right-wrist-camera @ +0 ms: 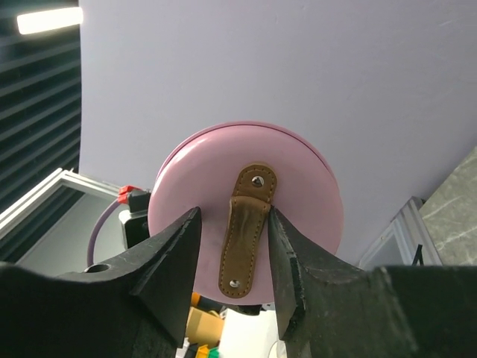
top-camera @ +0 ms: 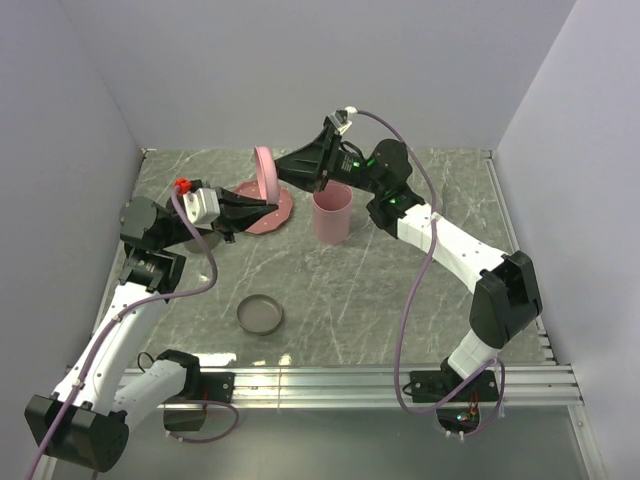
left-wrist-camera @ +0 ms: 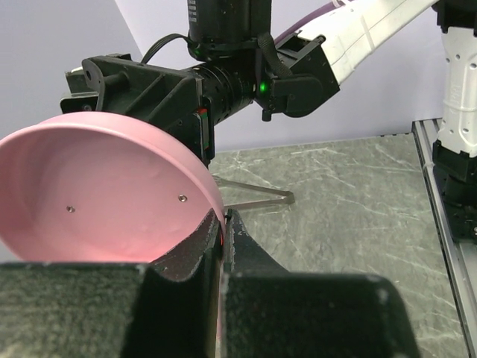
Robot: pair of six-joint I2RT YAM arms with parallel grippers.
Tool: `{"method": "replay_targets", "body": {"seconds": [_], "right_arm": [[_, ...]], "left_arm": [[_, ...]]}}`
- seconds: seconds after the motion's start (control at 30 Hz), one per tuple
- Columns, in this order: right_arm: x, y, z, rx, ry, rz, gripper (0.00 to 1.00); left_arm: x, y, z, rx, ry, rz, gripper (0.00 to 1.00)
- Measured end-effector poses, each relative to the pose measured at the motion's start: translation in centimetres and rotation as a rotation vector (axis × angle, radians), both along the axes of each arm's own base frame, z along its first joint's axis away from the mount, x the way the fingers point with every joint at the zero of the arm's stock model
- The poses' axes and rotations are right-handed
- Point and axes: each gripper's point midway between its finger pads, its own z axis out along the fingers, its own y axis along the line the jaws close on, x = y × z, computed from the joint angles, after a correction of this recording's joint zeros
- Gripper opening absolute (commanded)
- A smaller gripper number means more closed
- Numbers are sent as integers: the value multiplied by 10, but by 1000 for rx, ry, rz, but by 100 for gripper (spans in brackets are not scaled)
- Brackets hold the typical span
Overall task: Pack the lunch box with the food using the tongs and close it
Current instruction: Pass the lid of the lunch box from the left arm to the right
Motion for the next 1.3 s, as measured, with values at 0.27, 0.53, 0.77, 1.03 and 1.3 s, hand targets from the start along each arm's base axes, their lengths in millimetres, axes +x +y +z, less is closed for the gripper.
{"method": "replay_targets", "body": {"seconds": [0.27, 0.53, 0.77, 1.03, 1.3], "right_arm": [[-1, 4, -4, -13, 7, -2, 28], [-1, 5, -4, -19, -1, -4, 0], [0, 4, -2, -40, -37, -10, 0], [34, -18, -24, -127, -61, -105, 0], [85, -51, -62, -414, -154, -329, 0]], "left_arm": [[2, 0, -2, 19, -21, 9, 1], [3, 1, -3, 28, -30, 16, 6], [5, 1, -3, 25, -19, 27, 32], [12, 2, -6, 24, 58, 64, 55], [24, 10, 9, 12, 205, 172, 99]]}}
